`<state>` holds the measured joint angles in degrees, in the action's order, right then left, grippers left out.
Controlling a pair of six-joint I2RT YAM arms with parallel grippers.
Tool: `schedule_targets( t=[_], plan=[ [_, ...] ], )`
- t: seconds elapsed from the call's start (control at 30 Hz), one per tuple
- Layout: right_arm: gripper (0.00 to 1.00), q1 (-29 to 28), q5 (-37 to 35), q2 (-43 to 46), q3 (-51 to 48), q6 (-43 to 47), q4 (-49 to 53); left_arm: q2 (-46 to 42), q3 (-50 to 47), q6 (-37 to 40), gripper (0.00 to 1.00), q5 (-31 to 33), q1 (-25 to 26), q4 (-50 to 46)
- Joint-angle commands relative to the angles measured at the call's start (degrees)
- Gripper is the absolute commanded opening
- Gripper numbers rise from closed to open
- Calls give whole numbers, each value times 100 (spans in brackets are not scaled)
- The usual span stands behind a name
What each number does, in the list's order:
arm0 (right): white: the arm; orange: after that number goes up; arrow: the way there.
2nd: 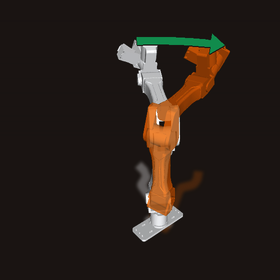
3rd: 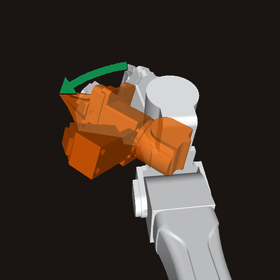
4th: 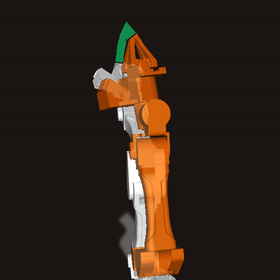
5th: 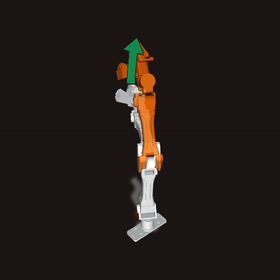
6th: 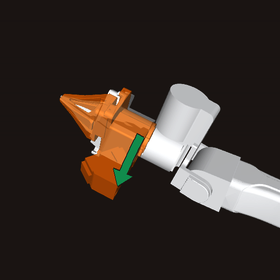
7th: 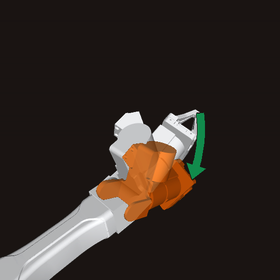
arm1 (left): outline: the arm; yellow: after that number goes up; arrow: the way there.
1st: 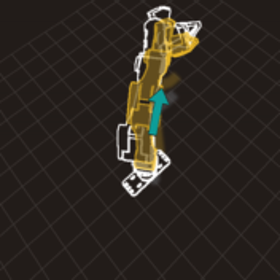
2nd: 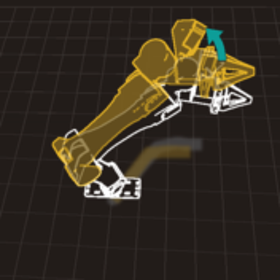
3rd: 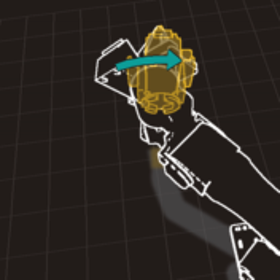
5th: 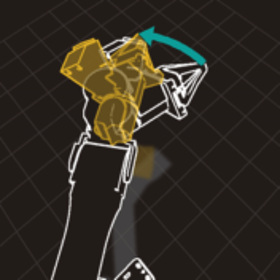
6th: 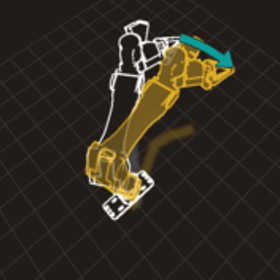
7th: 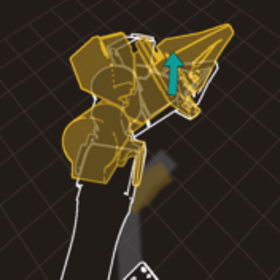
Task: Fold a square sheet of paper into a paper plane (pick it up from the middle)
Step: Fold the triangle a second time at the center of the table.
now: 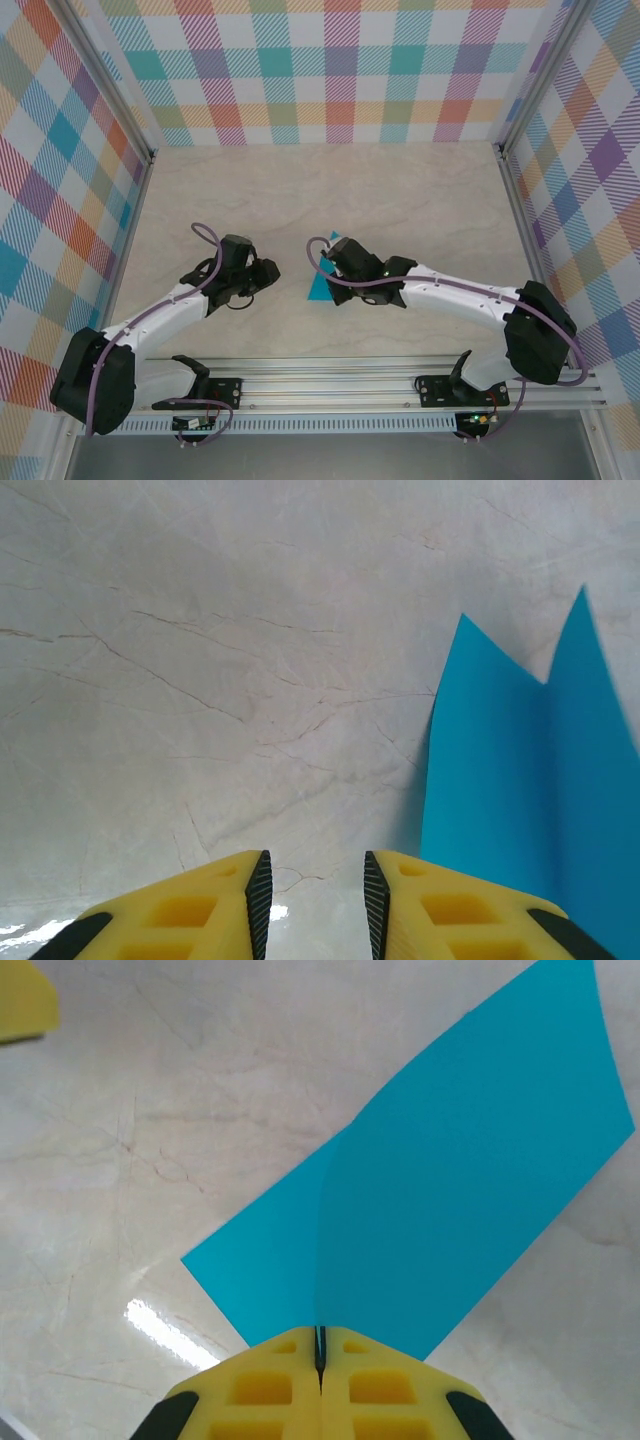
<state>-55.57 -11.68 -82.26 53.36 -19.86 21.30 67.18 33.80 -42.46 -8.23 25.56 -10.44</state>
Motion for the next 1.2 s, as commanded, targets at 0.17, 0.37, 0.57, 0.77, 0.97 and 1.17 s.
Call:
schedule_targets(
  t=[0.17,0.37,0.57,0.77,0.97,1.17],
  plan=[
    [7,-3,764,158,-777,-530,-861,219,56,-205,42,-583,-59,487],
    [6,-2,752,83,-854,-377,-1007,942,349,-567,53,-869,339,1033],
    [6,-6,740,52,-932,-245,-1110,1521,580,-995,65,-917,800,1535],
    [7,-1,721,95,-1065,-163,-1158,2091,879,-1197,67,-1004,1002,1791],
    [7,-6,650,122,-1166,-150,-1166,2701,1065,-1418,66,-1318,1159,2221],
    [8,-6,605,153,-1229,-159,-1152,2909,1154,-1511,64,-1339,1285,2283]
  ],
)
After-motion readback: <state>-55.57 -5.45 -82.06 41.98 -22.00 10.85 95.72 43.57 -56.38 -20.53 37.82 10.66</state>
